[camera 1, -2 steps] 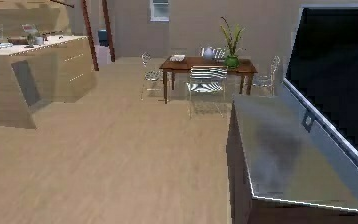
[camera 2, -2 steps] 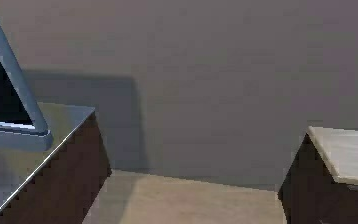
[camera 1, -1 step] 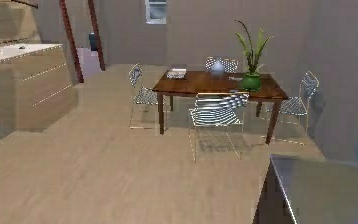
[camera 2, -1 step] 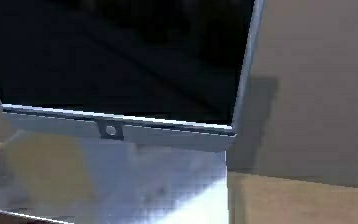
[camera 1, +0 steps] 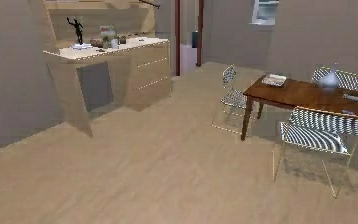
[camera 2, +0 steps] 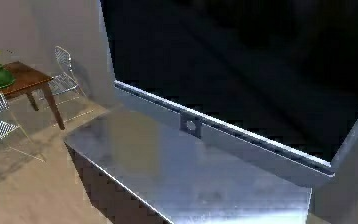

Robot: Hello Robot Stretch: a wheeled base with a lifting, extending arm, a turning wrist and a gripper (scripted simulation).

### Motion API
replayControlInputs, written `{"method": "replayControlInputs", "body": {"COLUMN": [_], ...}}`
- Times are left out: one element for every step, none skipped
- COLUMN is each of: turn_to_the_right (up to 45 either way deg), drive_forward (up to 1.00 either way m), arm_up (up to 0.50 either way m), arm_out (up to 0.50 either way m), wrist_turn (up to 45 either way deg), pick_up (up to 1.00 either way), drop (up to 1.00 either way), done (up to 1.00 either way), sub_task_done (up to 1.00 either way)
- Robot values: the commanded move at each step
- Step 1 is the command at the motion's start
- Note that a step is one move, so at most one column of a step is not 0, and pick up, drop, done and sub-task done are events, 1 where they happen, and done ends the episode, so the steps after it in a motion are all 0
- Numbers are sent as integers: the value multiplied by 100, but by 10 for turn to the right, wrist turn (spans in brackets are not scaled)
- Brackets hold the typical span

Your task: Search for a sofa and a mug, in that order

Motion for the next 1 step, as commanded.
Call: {"method": "replayControlInputs", "body": {"turn_to_the_right": [0], "drive_forward": [100], "arm_up": [0], "arm_out": [0], "wrist_turn": [0], "pick_up": [0], "drop": [0], "done": [0], "sub_task_done": [0]}}
